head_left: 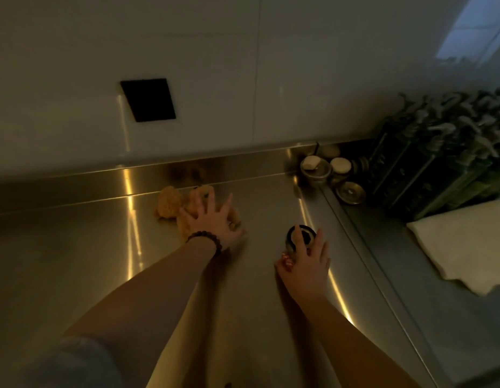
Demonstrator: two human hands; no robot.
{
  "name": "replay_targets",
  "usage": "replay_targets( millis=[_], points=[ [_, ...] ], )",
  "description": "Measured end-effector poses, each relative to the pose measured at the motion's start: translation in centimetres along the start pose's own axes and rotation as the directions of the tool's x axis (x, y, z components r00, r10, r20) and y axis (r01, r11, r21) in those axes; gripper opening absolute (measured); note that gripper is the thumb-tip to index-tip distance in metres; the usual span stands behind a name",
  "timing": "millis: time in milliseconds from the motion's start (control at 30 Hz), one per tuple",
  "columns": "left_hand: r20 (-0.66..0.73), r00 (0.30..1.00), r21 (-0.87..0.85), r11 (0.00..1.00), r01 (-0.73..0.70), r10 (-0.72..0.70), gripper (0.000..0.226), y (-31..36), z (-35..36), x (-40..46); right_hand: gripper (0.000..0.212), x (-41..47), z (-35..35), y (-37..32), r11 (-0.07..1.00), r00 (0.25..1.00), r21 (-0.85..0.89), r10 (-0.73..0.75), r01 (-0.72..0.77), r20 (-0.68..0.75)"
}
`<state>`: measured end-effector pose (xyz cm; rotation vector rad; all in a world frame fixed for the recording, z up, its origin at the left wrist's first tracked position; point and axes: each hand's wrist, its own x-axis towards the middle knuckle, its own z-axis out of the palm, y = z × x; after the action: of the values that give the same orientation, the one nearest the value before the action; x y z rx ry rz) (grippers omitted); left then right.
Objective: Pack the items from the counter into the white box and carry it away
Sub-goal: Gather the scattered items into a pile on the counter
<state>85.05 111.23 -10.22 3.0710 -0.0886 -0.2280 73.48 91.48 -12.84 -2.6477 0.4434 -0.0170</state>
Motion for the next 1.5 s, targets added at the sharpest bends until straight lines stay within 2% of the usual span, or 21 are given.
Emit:
replay_targets(
  millis=[100, 167, 233, 333, 433, 667, 867, 1100, 1333, 1500],
  points=[
    [0.076, 0.997, -0.04, 0.999, 0.029, -0.026, 0.095, -0.3, 0.6, 1.3, 0.09, 2.6, -0.6, 0.7, 0.998, 0.999, -0.059, -0.019, 0.021, 0.035],
    [0.092, 0.996, -0.025, 1.0, 0.018, -0.016, 0.091, -0.6, 1.0, 1.4, 0.084, 4.0, -0.9, 0.8, 0.995, 0.997, -0.09, -0.028, 0.035, 0.076],
    [0.068, 0.998, 0.009, 1.0, -0.005, 0.004, 0.085, -0.9, 1.2, 1.1, 0.074, 4.7, -1.0, 0.5, 0.994, 0.992, -0.086, -0.054, 0.064, 0.116],
    [0.013, 0.998, 0.035, 0.997, -0.063, 0.062, 0.075, -1.9, 1.6, 0.1, 0.062, 4.5, -0.6, -0.7, 0.992, 0.988, 0.049, -0.117, 0.113, 0.102],
    [-0.015, 0.995, 0.03, 0.995, -0.098, 0.098, 0.069, -3.7, 1.8, -1.3, 0.058, 4.0, 0.3, -2.7, 0.981, 0.977, 0.084, -0.185, 0.177, 0.108],
    [-0.049, 0.998, -0.058, 0.997, -0.043, 0.04, 0.067, -10.5, 2.9, -6.9, 0.049, 1.1, 4.4, -9.4, 0.929, 0.918, 0.101, -0.367, 0.355, 0.148],
    [-0.097, 0.986, -0.127, 0.984, 0.125, -0.137, 0.066, -20.7, 3.2, -13.3, 0.048, -3.6, 9.9, -18.2, 0.818, 0.775, 0.166, -0.575, 0.551, 0.261],
    [-0.098, 0.941, -0.198, 0.933, 0.3, -0.324, 0.067, -35.9, 3.1, -20.5, 0.055, -10.8, 16.9, -31.3, 0.696, 0.611, 0.203, -0.707, 0.688, 0.355],
    [-0.124, 0.948, -0.172, 0.947, 0.269, -0.292, 0.067, -51.2, 2.8, -25.5, 0.053, -18.8, 25.0, -45.2, 0.622, 0.549, 0.172, -0.766, 0.764, 0.335],
    [-0.146, 0.94, -0.172, 0.944, 0.282, -0.307, 0.07, -57.8, 2.9, -28.1, 0.055, -22.4, 29.5, -52.4, 0.582, 0.496, 0.177, -0.788, 0.794, 0.365]
  ],
)
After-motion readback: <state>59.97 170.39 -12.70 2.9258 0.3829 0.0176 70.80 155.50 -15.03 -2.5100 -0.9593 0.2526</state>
